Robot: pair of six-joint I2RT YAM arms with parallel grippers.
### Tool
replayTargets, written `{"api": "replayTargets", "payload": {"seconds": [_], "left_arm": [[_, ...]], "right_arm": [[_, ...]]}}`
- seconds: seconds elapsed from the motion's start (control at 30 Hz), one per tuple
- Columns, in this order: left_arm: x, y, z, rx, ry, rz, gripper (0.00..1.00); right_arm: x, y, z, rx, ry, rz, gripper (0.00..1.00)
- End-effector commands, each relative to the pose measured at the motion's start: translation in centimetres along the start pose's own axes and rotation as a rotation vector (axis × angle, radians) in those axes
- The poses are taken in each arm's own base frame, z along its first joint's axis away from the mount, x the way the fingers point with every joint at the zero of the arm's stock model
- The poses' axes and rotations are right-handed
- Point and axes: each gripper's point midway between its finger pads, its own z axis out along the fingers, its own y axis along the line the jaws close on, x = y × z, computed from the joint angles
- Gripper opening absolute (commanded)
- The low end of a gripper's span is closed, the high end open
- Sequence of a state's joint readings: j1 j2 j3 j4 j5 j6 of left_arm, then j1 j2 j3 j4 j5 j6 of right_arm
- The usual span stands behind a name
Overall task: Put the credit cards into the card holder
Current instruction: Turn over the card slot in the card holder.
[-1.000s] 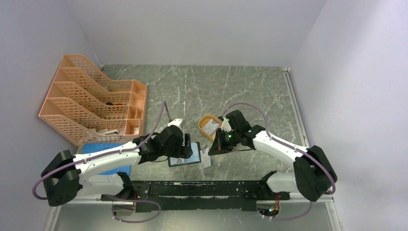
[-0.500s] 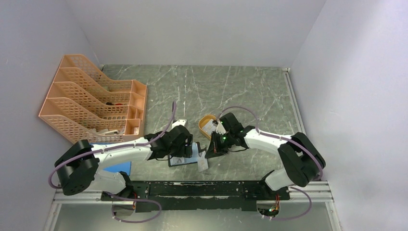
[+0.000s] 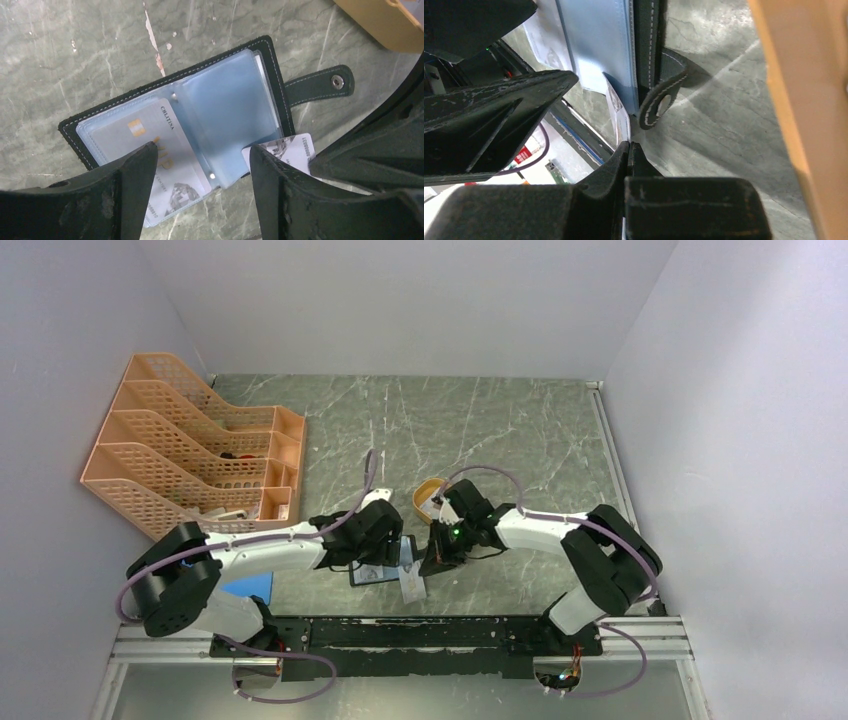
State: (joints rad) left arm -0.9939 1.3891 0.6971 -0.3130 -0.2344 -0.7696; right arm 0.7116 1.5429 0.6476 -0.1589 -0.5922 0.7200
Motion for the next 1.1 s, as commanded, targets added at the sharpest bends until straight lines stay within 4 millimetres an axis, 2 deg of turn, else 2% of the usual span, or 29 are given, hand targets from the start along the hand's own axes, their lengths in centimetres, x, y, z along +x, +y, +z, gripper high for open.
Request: {"api": "replayTargets", "payload": {"seconds": [0.0,0.2,0.33,0.63,0.87,1.07], "left_arm": [[-1.0,0.0,0.3,-0.040,-0.026,0.027,0.72],[-3.9,-1.1,-2.3,-0.001,-0.108,0.035,0.76],[-4.5,-2.3,-2.7,0.019,-0.111,0.071,0.76],[-2.9,-3.1,0.2,-0.073,-0.048,0.199,0.73],[-1.7,-1.9,1.6,-0.147,-0.013,0.248,0.71],[0.3,-0.4,3.1,-0.185,0.032,0.276,0.67]], "right_arm": [[-0.9,0.8,-0.4,0.019,-0.034,-0.027,0.00],[-0.6,1.8,-3.4,0.048,-0.082,-0.084,0.00],[-0.1,1.4,-5.3,0.097,-0.112,-0.111,0.00],[0.5,1.7,-7.5,0.108,-0.160,-0.132,0.00],[0.8,1.5,-8.1,0.107,-0.179,-0.131,0.00],[0.6,1.5,-8.2,0.108,-0.195,-0.130,0.00]]}}
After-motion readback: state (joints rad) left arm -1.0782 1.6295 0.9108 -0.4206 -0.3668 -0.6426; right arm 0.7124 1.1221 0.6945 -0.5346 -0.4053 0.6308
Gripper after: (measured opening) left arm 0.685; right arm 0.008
